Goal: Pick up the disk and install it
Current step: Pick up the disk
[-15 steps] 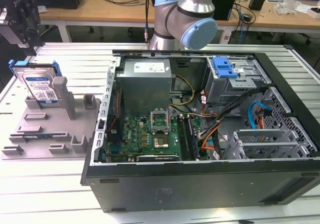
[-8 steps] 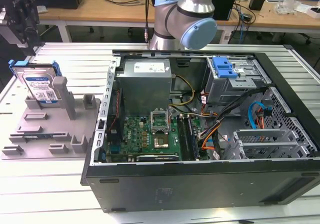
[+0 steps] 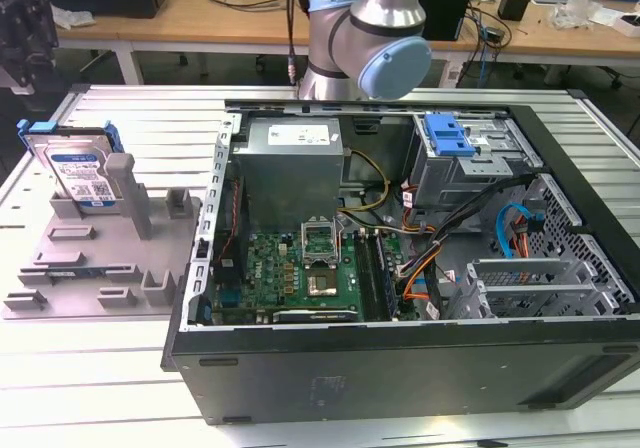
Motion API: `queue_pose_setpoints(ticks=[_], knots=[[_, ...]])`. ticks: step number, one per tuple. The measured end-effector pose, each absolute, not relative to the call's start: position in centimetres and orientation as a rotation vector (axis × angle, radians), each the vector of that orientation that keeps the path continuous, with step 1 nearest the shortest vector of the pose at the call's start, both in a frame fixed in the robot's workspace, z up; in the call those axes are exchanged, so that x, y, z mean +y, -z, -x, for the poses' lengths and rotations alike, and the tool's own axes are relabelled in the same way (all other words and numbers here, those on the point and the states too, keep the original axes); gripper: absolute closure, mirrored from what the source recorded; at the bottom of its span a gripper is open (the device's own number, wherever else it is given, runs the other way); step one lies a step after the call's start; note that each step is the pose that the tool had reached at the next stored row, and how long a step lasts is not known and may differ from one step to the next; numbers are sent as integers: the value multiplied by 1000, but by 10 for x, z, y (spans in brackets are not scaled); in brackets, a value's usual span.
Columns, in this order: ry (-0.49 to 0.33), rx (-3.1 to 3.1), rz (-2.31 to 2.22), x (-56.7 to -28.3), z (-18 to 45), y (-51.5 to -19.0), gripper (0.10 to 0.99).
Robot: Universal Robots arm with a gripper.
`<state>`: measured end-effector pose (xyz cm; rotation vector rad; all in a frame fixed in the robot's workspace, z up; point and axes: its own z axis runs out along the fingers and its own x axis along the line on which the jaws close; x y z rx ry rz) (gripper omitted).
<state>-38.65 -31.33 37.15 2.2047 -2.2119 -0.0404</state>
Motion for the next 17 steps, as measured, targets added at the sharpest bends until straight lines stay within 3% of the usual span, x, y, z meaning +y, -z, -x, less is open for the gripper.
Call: queue_pose_setpoints(ticks=[17], knots=[[40, -2212, -2205, -313, 397, -349, 604]])
